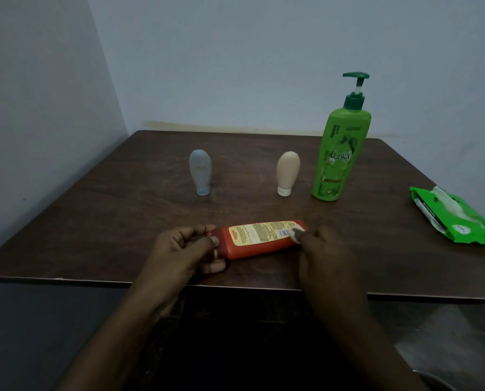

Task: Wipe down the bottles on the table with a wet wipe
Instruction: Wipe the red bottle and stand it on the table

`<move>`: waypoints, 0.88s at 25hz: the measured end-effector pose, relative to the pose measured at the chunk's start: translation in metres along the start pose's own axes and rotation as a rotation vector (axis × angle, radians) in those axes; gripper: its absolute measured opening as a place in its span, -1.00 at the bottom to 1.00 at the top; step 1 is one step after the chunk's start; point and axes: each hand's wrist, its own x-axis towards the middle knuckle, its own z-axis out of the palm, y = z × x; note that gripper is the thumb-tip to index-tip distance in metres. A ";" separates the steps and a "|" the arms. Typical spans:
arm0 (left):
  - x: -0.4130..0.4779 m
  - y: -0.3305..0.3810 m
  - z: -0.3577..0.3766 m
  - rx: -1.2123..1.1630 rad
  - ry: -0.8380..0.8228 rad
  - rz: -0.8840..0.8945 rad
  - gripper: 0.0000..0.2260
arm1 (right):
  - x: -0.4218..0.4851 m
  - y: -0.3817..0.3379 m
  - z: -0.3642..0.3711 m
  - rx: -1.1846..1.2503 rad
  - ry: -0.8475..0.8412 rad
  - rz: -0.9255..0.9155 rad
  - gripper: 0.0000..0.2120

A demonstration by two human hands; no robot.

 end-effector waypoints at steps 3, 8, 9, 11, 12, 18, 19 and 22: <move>0.000 0.003 -0.001 0.011 -0.018 -0.020 -0.85 | -0.029 -0.047 0.009 0.127 -0.046 -0.229 -0.65; 0.000 0.004 -0.001 0.016 -0.030 -0.014 -0.85 | -0.021 -0.030 0.003 0.047 -0.090 -0.324 -0.63; 0.000 0.003 -0.002 0.014 -0.030 -0.008 -0.84 | -0.015 -0.017 0.001 0.007 -0.065 -0.273 -0.67; -0.001 0.001 -0.002 0.018 -0.035 0.017 -0.80 | 0.002 0.010 -0.002 -0.101 -0.063 -0.128 -0.64; -0.001 -0.001 -0.002 0.022 -0.039 0.032 -0.78 | 0.010 0.019 -0.004 -0.142 -0.061 -0.077 -0.66; -0.006 -0.002 -0.003 0.026 -0.067 0.075 -0.73 | -0.008 -0.047 0.009 -0.036 0.001 -0.319 -0.69; -0.007 -0.001 -0.003 0.018 -0.073 0.079 -0.72 | -0.017 -0.062 0.010 0.001 -0.017 -0.403 -0.66; -0.008 0.000 -0.003 0.018 -0.081 0.085 -0.72 | -0.007 -0.062 0.006 -0.024 -0.031 -0.501 -0.62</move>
